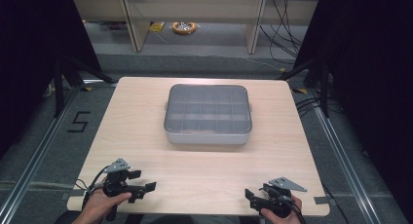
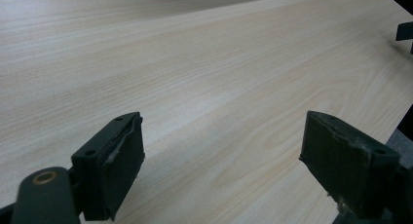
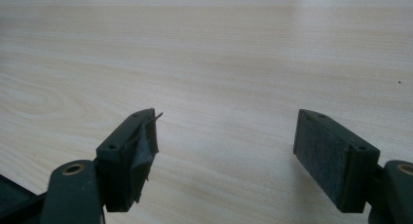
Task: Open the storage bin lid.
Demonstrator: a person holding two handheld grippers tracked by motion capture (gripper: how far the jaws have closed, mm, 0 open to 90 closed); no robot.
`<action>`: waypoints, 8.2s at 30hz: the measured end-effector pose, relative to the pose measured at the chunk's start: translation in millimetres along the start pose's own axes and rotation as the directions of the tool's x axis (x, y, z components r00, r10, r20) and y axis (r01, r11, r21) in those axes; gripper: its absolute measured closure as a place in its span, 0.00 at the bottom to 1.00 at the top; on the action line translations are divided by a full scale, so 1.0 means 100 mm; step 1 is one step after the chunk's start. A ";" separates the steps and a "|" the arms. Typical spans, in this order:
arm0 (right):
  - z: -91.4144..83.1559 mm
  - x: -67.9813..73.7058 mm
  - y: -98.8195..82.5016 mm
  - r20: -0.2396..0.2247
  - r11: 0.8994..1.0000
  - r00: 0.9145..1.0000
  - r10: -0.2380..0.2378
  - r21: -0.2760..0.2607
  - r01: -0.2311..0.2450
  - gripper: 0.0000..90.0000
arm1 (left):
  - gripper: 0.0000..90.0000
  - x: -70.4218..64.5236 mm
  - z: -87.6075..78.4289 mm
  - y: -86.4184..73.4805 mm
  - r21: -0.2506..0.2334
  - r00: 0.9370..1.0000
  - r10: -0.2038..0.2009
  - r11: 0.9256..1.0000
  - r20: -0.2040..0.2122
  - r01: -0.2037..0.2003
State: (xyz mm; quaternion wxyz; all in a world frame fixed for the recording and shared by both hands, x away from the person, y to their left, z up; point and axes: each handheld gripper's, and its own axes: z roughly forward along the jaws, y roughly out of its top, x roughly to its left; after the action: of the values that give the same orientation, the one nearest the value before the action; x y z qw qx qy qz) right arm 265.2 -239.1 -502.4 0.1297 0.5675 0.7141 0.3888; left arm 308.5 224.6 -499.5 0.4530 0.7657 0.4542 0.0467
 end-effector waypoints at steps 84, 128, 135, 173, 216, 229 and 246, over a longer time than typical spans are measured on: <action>0.43 -0.53 1.09 -0.130 0.937 0.948 0.290 -0.163 -0.309 0.33 | 0.20 0.40 0.30 0.74 -0.122 0.991 -0.119 0.986 -0.056 0.112; 1.07 -0.77 1.91 -0.177 0.914 0.934 0.310 -0.214 -0.344 0.39 | 0.28 0.80 0.87 1.66 -0.163 0.972 -0.230 0.962 -0.050 0.220; 1.16 -0.80 1.93 -0.166 0.914 0.936 0.310 -0.217 -0.342 0.41 | 0.32 0.88 1.01 1.77 -0.155 0.969 -0.242 0.960 -0.049 0.232; 1.35 -0.79 2.06 -0.190 0.859 0.895 0.403 -0.257 -0.442 0.67 | 0.55 0.91 1.22 1.90 -0.165 0.956 -0.283 0.949 -0.073 0.268; 0.58 -0.55 1.85 -0.286 0.840 0.907 0.308 -0.365 -0.401 0.77 | 0.67 0.42 0.57 1.72 -0.256 0.981 -0.193 0.948 0.013 0.190; 0.45 -0.57 1.60 -0.274 0.849 0.910 0.312 -0.349 -0.397 0.75 | 0.67 0.21 0.46 1.46 -0.228 0.987 -0.157 0.960 0.031 0.160; 0.27 -0.43 1.21 -0.277 0.868 0.905 0.324 -0.293 -0.401 0.73 | 0.65 -0.02 0.27 0.99 -0.197 0.989 -0.130 0.970 0.071 0.142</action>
State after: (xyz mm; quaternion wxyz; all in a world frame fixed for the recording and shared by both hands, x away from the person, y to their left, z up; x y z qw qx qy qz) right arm 381.8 -261.1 -446.9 0.0715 0.6143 0.5250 0.5848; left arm 385.5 188.2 -442.0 0.5433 0.6838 0.4854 0.0392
